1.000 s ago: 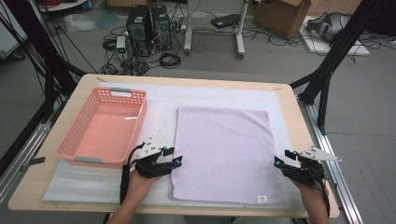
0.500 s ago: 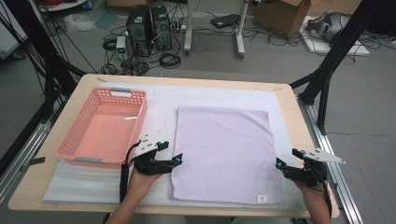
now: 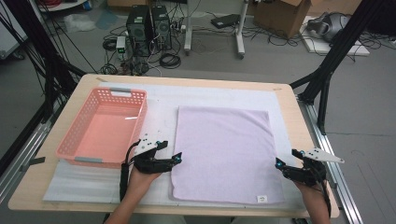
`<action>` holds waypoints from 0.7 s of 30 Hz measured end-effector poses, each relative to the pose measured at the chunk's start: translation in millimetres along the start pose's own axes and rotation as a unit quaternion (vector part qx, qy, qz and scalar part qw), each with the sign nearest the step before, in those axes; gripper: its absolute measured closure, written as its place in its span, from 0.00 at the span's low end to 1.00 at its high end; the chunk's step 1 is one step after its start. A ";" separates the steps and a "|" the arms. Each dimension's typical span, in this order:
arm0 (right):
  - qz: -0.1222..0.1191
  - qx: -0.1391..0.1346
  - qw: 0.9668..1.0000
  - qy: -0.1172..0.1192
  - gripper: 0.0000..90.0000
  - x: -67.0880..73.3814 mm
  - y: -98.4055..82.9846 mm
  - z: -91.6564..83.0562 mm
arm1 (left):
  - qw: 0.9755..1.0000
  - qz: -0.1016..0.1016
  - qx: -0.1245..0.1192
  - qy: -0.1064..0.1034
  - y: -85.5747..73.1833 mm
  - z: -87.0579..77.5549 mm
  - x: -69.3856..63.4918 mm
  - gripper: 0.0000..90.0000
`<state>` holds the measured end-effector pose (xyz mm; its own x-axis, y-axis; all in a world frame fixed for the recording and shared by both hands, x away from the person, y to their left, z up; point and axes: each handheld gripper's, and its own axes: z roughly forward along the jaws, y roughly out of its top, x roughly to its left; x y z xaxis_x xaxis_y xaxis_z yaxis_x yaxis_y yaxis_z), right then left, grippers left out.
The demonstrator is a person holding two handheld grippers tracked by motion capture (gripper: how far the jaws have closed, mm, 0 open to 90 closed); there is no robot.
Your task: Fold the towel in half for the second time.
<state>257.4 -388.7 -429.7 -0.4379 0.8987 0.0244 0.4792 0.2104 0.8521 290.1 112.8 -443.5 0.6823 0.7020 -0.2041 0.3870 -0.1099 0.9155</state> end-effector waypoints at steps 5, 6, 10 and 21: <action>-0.003 0.005 1.000 0.000 0.24 0.0 -1.1 1.3 | 1.000 -0.004 0.004 -0.003 -0.1 0.6 -0.2 0.27; -0.003 0.006 1.000 0.000 0.24 -0.4 -1.1 1.2 | 1.000 -0.005 0.004 -0.001 -0.3 1.4 -0.3 0.27; 0.005 0.010 1.000 0.004 0.24 -3.2 -3.2 2.0 | 1.000 -0.006 0.009 0.002 1.9 4.1 1.1 0.27; 0.025 0.017 1.000 0.007 0.27 -12.8 2.3 12.1 | 0.999 -0.032 0.023 0.014 21.3 33.8 16.9 0.35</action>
<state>273.3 -395.1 -434.3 -0.4230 0.9030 0.0745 0.5263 0.1779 0.8315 330.8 98.5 -439.1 0.6386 0.7275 -0.2507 0.4577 -0.0972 0.8838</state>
